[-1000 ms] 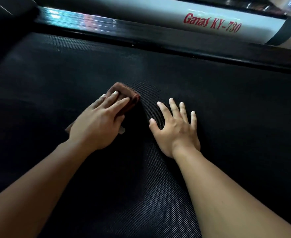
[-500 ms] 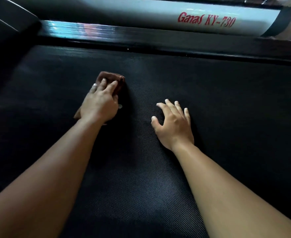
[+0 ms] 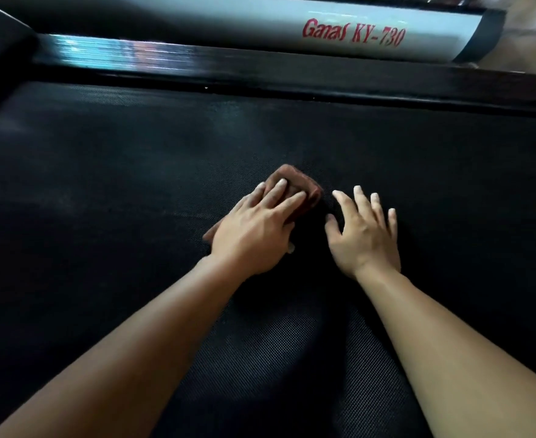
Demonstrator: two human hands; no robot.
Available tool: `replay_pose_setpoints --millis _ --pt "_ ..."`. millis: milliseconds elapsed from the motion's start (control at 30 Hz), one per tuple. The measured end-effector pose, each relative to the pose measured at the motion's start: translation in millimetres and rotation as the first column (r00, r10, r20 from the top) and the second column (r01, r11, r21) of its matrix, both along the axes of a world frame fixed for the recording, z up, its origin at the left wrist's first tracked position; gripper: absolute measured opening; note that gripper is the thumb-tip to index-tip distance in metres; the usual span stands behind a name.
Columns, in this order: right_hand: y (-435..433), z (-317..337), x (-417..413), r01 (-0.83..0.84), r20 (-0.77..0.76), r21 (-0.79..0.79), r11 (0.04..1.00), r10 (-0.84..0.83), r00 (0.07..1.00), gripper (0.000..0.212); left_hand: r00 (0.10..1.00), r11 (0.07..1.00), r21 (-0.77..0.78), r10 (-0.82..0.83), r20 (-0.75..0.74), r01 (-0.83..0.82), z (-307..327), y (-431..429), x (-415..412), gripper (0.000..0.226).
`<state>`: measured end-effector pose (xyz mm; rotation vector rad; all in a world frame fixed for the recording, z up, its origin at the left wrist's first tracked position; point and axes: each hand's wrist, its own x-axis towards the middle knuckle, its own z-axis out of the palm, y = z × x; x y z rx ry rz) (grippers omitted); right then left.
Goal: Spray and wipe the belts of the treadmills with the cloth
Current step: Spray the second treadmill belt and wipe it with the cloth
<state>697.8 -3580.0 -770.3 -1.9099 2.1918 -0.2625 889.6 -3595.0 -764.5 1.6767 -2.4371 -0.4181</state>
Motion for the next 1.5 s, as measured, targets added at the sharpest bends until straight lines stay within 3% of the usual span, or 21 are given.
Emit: replay_pose_setpoints --millis 100,233,400,567,700,900,1067,1233,1400,1500 --pt "-3 -3 1 -0.010 -0.028 -0.001 1.000 0.010 1.000 0.055 0.998 0.998 -0.023 0.056 0.000 -0.056 -3 21 40 0.059" --pt "-3 -3 1 -0.002 -0.032 0.005 1.000 0.003 0.999 0.055 0.966 0.966 -0.040 0.256 0.028 -0.255 -4 8 98 0.055" --pt "-4 -3 3 0.001 -0.026 0.004 1.000 -0.001 1.000 0.053 0.888 0.888 0.009 0.459 0.028 -0.459 9 -47 96 0.058" --pt "-4 -4 3 0.015 -0.010 -0.013 1.000 -0.016 1.000 0.050 0.924 0.925 0.031 0.376 0.074 -0.379 7 -73 28 0.065" --pt "-7 -4 3 0.030 -0.002 0.002 1.000 -0.030 1.000 0.050 0.974 0.974 -0.021 0.226 0.013 -0.226 5 -30 -28 0.063" --pt "-6 -2 3 0.025 -0.015 0.006 1.000 -0.025 1.000 0.050 0.991 0.989 -0.064 0.130 -0.012 -0.131 -8 37 1 0.058" --pt "-7 -2 2 0.017 -0.046 0.013 1.000 -0.016 0.999 0.054 0.953 0.951 -0.070 0.302 0.000 -0.301 -3 28 72 0.055" --pt "-8 -3 3 0.017 -0.057 0.022 1.000 -0.016 0.998 0.057 0.887 0.887 -0.008 0.462 0.018 -0.462 3 -39 105 0.057" --pt "-9 -4 3 0.018 -0.057 0.014 1.000 -0.018 0.998 0.059 0.882 0.882 0.016 0.470 0.043 -0.471 9 -94 62 0.057" --pt "-8 -4 3 0.015 -0.055 0.011 1.000 -0.014 0.998 0.059 0.926 0.927 0.028 0.373 0.050 -0.375 16 -105 14 0.061"
